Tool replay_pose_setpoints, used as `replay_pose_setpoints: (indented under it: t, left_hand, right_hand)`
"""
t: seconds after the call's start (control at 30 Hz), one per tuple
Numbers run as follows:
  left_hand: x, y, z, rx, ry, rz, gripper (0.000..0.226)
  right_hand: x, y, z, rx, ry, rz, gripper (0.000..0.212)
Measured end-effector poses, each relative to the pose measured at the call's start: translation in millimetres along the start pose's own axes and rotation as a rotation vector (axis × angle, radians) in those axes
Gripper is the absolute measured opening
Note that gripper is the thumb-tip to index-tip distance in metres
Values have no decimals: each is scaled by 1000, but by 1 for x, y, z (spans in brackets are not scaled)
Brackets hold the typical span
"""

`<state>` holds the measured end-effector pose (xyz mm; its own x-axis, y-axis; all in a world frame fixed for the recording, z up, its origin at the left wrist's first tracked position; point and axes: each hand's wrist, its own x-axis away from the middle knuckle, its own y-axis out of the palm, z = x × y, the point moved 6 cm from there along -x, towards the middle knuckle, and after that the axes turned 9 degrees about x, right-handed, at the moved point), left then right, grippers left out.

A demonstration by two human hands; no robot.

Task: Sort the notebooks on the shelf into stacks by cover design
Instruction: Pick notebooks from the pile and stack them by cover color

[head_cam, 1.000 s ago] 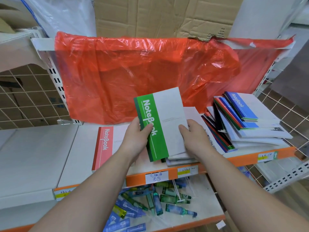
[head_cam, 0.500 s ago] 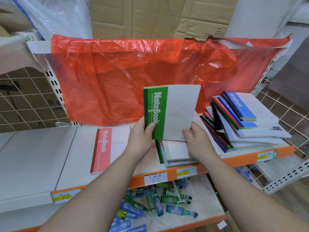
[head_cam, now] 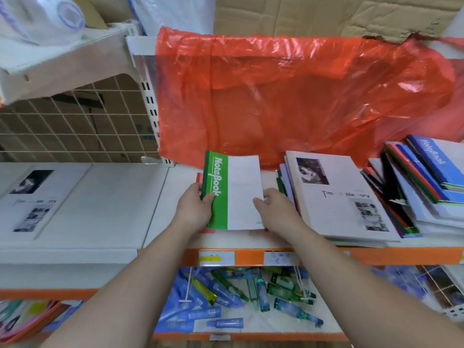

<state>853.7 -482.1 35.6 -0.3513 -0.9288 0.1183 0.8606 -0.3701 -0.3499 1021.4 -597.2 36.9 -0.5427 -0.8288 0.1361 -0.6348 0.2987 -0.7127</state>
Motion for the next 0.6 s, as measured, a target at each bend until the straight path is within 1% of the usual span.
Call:
replay_pose_setpoints:
  t: [0.07,0.1,0.2,0.3,0.43,0.6]
  left_hand:
    - [-3,-8,-13,-110,-20,-32,20]
    - [-5,-12,-17,-167,-23,-40,20]
    - [-13,-19,-28,-279,-32,-5,24]
    - [-20,-19,-33,-324,-31,29,28]
    - [-27,-17,-38,-374,-1,40,27]
    - [-31,-14,-46,-486,41,24,30]
  right_hand:
    - [-6,16,4,82,29,-29,27]
    - [-8,21,5,105,39,-31,30]
    - [-16,31,6,146,60,-30,29]
    - [-22,37,4,182,60,-25,25]
    - [-29,45,5,205,83,-23,20]
    - [-30,51,6,287,62,-2,29]
